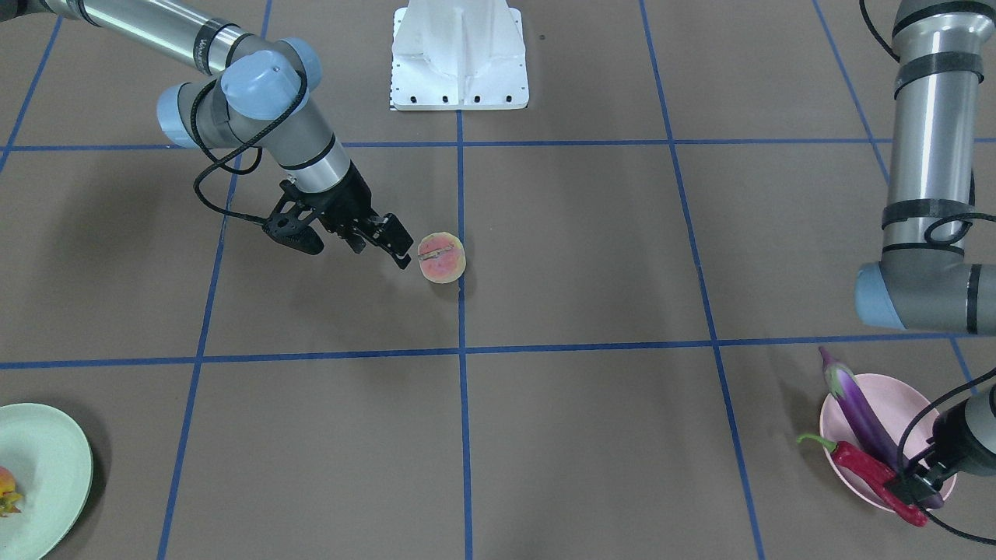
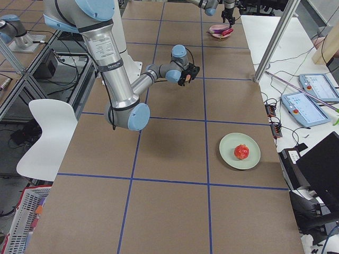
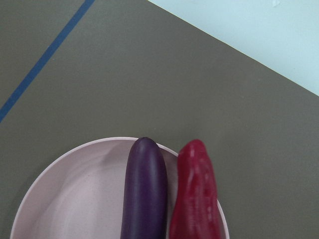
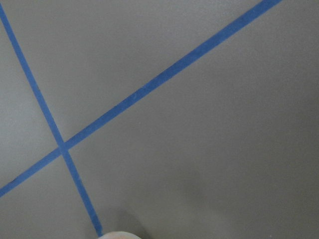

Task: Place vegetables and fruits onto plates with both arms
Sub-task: 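Lower the right gripper onto the peach and grasp it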

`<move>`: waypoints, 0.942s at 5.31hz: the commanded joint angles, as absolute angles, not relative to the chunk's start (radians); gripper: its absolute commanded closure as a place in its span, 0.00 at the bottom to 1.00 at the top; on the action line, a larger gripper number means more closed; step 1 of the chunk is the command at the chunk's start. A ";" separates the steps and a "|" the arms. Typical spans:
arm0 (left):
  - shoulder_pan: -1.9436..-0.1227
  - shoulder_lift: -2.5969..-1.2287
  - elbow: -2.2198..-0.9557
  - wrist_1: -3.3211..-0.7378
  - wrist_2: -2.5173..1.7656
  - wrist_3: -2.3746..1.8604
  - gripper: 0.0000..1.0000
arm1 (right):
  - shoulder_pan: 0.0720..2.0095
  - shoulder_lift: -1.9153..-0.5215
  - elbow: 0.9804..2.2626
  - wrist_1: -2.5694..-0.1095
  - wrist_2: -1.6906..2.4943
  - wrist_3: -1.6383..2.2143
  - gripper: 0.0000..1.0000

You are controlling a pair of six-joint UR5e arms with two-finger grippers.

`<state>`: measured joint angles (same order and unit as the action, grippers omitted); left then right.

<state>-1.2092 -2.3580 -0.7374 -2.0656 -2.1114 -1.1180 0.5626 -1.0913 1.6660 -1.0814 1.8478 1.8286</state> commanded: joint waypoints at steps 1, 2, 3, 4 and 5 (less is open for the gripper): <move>-1.212 -2.347 -0.825 -2.028 -2.167 -1.143 0.00 | 0.499 -1.088 1.708 -1.200 1.809 1.860 0.00; -1.212 -2.335 -0.872 -1.999 -2.181 -1.153 0.00 | 0.459 -1.012 1.703 -1.285 1.733 2.140 0.00; -1.212 -2.316 -0.900 -1.997 -2.181 -1.155 0.00 | 0.456 -0.991 1.683 -1.287 1.730 2.295 0.00; -1.212 -2.312 -0.914 -1.996 -2.181 -1.164 0.00 | 0.445 -0.962 1.648 -1.279 1.705 2.400 0.00; -1.210 -2.307 -0.923 -1.996 -2.181 -1.187 0.00 | 0.413 -0.954 1.628 -1.278 1.628 2.411 0.00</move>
<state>-1.2117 -2.3121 -0.9126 -1.9965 -2.1810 -1.1698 0.4373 -0.9672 1.6494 -1.2792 1.6858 2.3718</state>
